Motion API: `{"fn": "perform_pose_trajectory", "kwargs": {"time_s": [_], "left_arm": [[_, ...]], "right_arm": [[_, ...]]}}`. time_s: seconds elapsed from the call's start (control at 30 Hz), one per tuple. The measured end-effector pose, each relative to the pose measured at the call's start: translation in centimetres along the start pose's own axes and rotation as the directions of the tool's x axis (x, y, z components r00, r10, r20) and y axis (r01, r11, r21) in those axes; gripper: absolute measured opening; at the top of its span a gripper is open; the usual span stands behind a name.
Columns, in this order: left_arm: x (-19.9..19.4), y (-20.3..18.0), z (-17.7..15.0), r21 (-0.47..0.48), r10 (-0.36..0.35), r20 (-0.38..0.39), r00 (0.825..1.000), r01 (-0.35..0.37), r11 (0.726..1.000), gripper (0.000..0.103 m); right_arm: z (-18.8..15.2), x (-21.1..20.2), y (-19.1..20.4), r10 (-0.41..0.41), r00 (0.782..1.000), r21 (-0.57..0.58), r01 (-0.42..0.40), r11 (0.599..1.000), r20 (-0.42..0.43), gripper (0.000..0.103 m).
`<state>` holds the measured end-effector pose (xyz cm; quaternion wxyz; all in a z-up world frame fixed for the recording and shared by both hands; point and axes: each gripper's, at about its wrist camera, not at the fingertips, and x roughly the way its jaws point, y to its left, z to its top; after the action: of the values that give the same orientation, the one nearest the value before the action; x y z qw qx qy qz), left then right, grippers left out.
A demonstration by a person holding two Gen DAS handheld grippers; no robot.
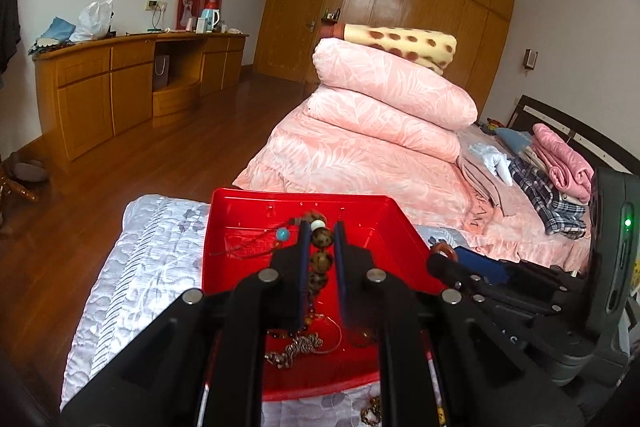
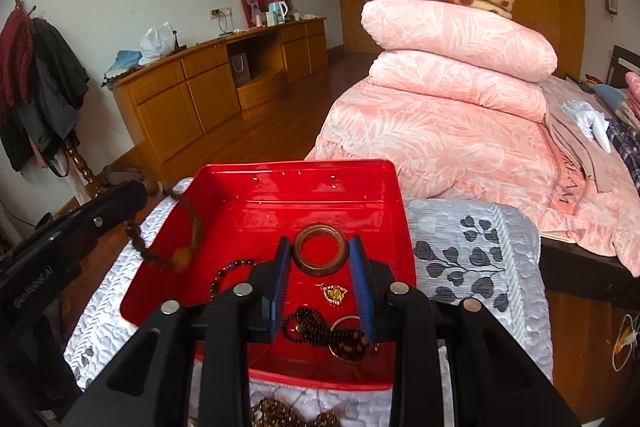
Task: Organize jewelry
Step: 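Carry the wooden ring and bead bracelet into the red tin and open both tools, then withdraw both tools from the tin back over the remaining jewelry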
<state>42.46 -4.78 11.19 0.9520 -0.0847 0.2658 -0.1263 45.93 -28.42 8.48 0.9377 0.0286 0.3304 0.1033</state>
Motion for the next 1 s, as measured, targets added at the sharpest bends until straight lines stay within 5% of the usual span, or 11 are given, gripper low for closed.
{"fn": "perform_pose_trajectory", "kwargs": {"time_s": [0.17,0.27,0.33,0.47,0.63,0.77,1.0], "left_arm": [[3.1,0.9,-1.1,-0.004,0.034,-0.078,0.996,-0.035,0.999,0.011],[4.8,1.5,-2.1,0.012,0.057,-0.13,0.99,-0.056,0.998,0.016],[5.1,1.7,-2.3,0.031,0.081,-0.137,0.987,-0.077,0.997,0.039],[4.8,2.3,-2.4,0.025,0.094,-0.133,0.987,-0.092,0.995,0.051],[2.5,2.6,-1.8,0.02,0.106,-0.071,0.992,-0.105,0.994,0.086],[0.0,2.6,-1.9,0.016,0.102,-0.029,0.994,-0.102,0.995,0.091],[-3.7,2.6,-3.8,0.04,0.142,0.005,0.99,-0.142,0.989,0.097]], "right_arm": [[-0.6,2.4,0.1,-0.023,0.999,-0.021,0.022,1.0,-0.05,0.03],[-1.1,3.4,0.0,-0.044,0.996,-0.029,0.042,0.999,-0.072,0.039],[-1.2,3.5,-0.1,-0.047,0.996,-0.031,0.045,0.999,-0.075,0.039],[-1.2,2.7,-0.4,-0.053,0.997,-0.023,0.052,0.998,-0.055,0.047],[-1.1,0.5,-0.6,-0.063,0.998,-0.024,0.063,0.998,-0.009,0.067],[-1.6,-1.7,-0.9,-0.07,0.997,-0.028,0.07,0.997,0.023,0.086],[-4.3,-5.4,-1.3,-0.067,0.996,-0.046,0.071,0.996,0.066,0.094]]}}
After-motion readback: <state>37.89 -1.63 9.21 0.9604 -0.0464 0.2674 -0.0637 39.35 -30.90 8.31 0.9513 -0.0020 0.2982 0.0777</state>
